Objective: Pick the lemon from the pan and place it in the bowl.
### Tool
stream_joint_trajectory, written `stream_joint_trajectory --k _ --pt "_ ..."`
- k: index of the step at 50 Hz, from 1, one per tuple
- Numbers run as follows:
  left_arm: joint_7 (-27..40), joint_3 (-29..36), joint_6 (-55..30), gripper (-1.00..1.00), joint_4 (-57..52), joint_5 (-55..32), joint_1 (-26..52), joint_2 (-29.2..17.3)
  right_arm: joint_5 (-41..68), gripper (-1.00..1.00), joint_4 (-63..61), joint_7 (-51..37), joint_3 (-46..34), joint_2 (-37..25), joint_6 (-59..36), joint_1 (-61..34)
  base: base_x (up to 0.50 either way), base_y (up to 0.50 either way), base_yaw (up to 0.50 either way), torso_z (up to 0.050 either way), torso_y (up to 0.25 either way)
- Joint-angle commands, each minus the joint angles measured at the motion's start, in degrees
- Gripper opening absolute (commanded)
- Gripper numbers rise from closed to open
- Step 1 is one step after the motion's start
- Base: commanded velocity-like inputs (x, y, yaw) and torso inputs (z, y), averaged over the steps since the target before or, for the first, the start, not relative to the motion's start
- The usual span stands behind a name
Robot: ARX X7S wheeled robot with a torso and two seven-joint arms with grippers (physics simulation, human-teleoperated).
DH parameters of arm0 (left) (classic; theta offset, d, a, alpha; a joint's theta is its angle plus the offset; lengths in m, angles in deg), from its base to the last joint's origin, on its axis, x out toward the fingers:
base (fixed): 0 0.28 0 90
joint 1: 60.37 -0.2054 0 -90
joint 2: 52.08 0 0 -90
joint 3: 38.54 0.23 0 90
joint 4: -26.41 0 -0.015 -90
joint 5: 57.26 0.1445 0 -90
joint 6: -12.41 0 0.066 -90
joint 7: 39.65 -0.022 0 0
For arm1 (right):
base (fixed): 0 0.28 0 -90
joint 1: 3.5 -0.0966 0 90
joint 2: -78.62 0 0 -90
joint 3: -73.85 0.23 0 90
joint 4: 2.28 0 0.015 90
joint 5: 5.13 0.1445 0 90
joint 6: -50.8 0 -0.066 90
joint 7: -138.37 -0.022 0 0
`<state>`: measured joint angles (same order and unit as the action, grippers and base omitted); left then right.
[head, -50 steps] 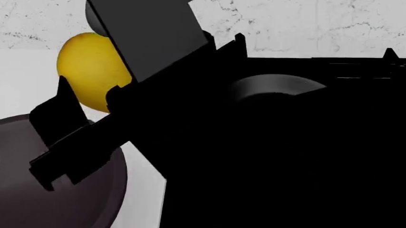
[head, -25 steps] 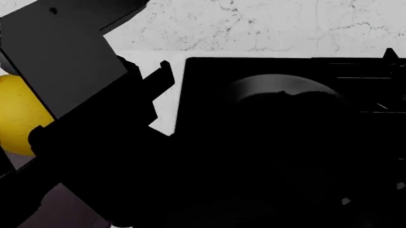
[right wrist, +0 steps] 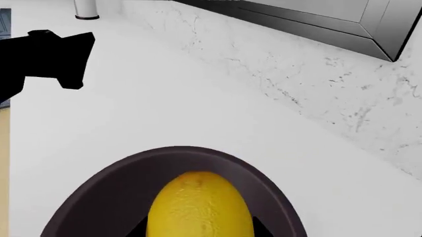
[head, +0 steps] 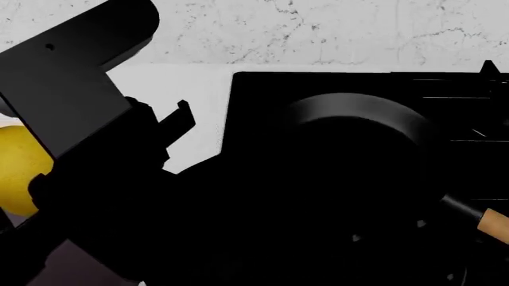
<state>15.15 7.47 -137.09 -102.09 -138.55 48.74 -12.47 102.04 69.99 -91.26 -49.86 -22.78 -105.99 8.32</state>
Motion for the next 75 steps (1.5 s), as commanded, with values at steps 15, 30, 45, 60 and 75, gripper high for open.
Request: stream_joint_trajectory --k 15,30,45,60,75 --pt "-3.5 -1.9 1.1 1.0 0.4 3.5 -3.3 1.8 -10.4 -1.0 5.5 8.8 -4.0 3.0 -0.6 0.5 0.0 0.0 0.0 0.0 0.0" --pt "-5.0 -4.5 1.1 1.0 -0.3 4.0 -6.1 2.7 -10.0 -1.0 4.9 8.1 -6.1 3.1 0.0 2.2 0.0 0.0 0.0 0.0 0.0" --pt "-6.9 -3.9 2.3 1.0 0.2 6.5 -7.2 4.0 -11.7 -1.0 5.7 9.6 -8.5 3.2 0.5 3.8 0.0 0.0 0.0 0.0 0.0" --pt "-8.0 -5.2 2.7 1.0 0.3 7.2 -8.8 4.8 -11.8 -1.0 5.8 9.6 -10.4 3.4 1.0 4.8 0.0 0.0 0.0 0.0 0.0" --pt "-8.1 -5.4 3.0 1.0 0.1 7.4 -9.3 5.1 -11.1 -1.0 5.4 8.8 -11.9 3.0 1.3 5.6 0.0 0.0 0.0 0.0 0.0"
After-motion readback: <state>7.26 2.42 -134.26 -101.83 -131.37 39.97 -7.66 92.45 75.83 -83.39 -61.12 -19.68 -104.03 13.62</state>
